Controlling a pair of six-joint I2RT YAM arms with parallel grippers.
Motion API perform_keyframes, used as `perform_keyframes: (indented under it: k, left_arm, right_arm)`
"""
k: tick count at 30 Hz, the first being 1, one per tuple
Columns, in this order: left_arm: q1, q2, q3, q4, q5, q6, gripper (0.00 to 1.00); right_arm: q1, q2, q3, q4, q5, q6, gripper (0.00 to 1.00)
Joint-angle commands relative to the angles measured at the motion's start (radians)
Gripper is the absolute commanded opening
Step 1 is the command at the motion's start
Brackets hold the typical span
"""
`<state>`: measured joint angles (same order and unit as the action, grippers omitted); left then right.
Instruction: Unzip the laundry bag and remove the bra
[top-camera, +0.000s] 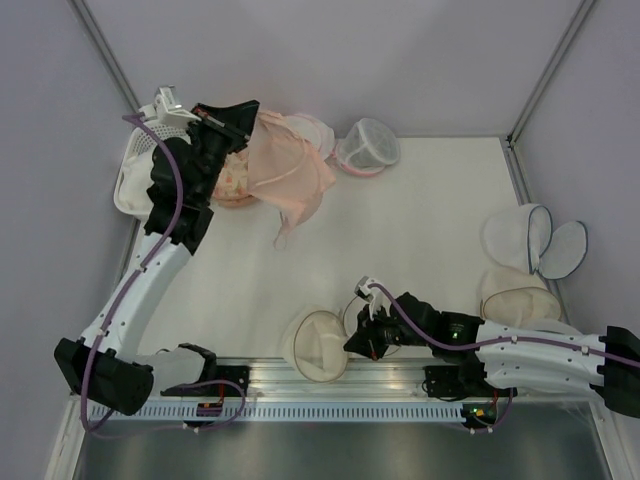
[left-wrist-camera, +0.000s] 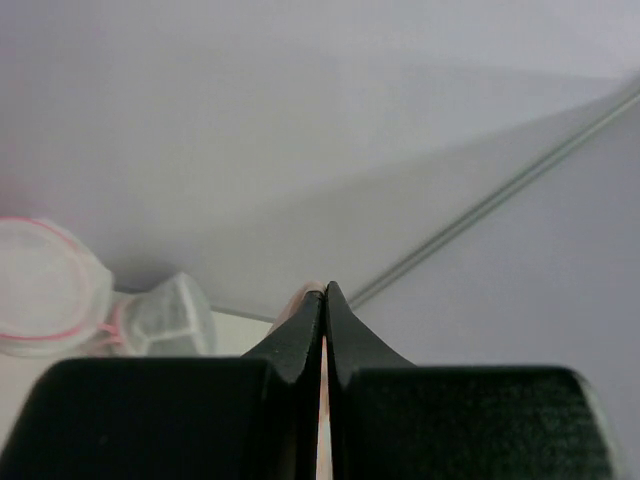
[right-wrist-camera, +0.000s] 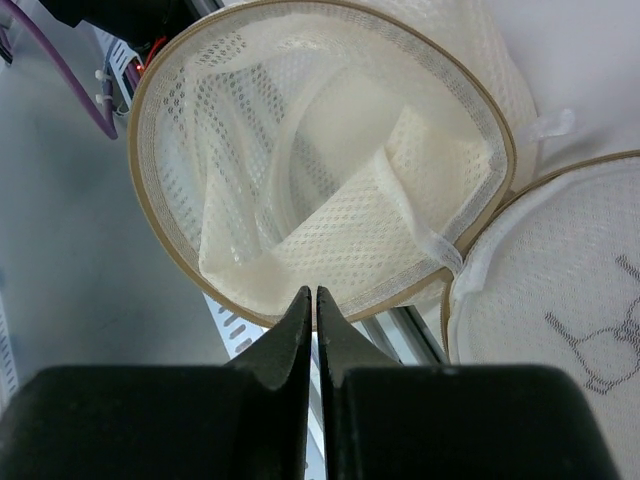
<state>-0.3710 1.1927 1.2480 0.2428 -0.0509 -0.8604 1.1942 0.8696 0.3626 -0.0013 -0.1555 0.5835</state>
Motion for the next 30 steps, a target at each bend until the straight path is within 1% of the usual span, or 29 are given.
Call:
perform_keyframes:
  k: [1,2,3,5,7,8,9,12,13,15,16,17,18,19,21,22,25,30]
  left_arm:
    - [0.115,0.074,0.094,-0.144,-0.01,0.193,0.02]
    - [0.142,0.088,0.119,-0.181,-0.006,0.207,0.02]
    - [0.194,0.103,0.126,-0.191,0.002,0.211,0.02]
    - [0.243,0.133,0.13,-0.201,0.016,0.23,0.02]
    - [0.337,0.169,0.145,-0.204,0.023,0.242,0.02]
    - [0.337,0.186,0.159,-0.212,0.026,0.247,0.02]
    - [0.368,0.203,0.175,-0.22,0.025,0.251,0.02]
    - [0.461,0.301,0.28,-0.237,0.036,0.27,0.02]
    - [0.48,0.326,0.353,-0.266,0.046,0.27,0.02]
    - [0.523,0.41,0.439,-0.286,0.046,0.271,0.02]
    - [0.535,0.439,0.544,-0.299,0.071,0.271,0.02]
    - [0.546,0.508,0.6,-0.313,0.081,0.264,0.02]
    - [0.564,0.54,0.661,-0.341,0.098,0.261,0.02]
    - [0.572,0.582,0.78,-0.358,0.102,0.261,0.02]
    - [0.581,0.68,0.891,-0.388,0.103,0.265,0.02]
    - [0.584,0.7,0.948,-0.381,0.091,0.271,0.02]
    - [0.598,0.746,0.959,-0.326,0.082,0.253,0.02]
    - [0.598,0.826,0.961,-0.333,0.068,0.267,0.02]
  right_arm:
    - [0.005,-0.018,-0.002,0.004,0.028,0.016,0.08]
    - [0.005,-0.018,-0.002,0.004,0.028,0.019,0.08]
    - [0.005,-0.017,-0.002,0.004,0.031,0.021,0.08]
    - [0.004,-0.015,-0.001,0.004,0.031,0.018,0.08]
    - [0.005,0.0,0.004,0.004,0.033,0.012,0.09]
    - [0.005,0.0,0.009,0.004,0.031,0.012,0.09]
    - [0.004,0.014,0.013,0.004,0.028,0.001,0.09]
    - [0.005,0.057,0.05,-0.032,0.024,-0.017,0.09]
    - [0.004,0.068,0.056,-0.035,0.019,-0.028,0.09]
    - [0.004,0.103,0.071,-0.037,0.014,-0.036,0.09]
    - [0.004,0.115,0.076,-0.035,0.011,-0.043,0.09]
    - [0.005,0.141,0.081,-0.032,0.005,-0.044,0.09]
    - [0.004,0.155,0.09,-0.029,0.001,-0.048,0.09]
    - [0.004,0.169,0.094,-0.02,-0.004,-0.05,0.09]
    - [0.001,0.216,0.111,-0.016,-0.019,-0.06,0.09]
    - [0.001,0.232,0.119,-0.016,-0.024,-0.068,0.09]
    - [-0.005,0.287,0.144,-0.014,-0.053,-0.082,0.09]
    - [-0.028,0.332,0.174,-0.014,-0.094,-0.108,0.09]
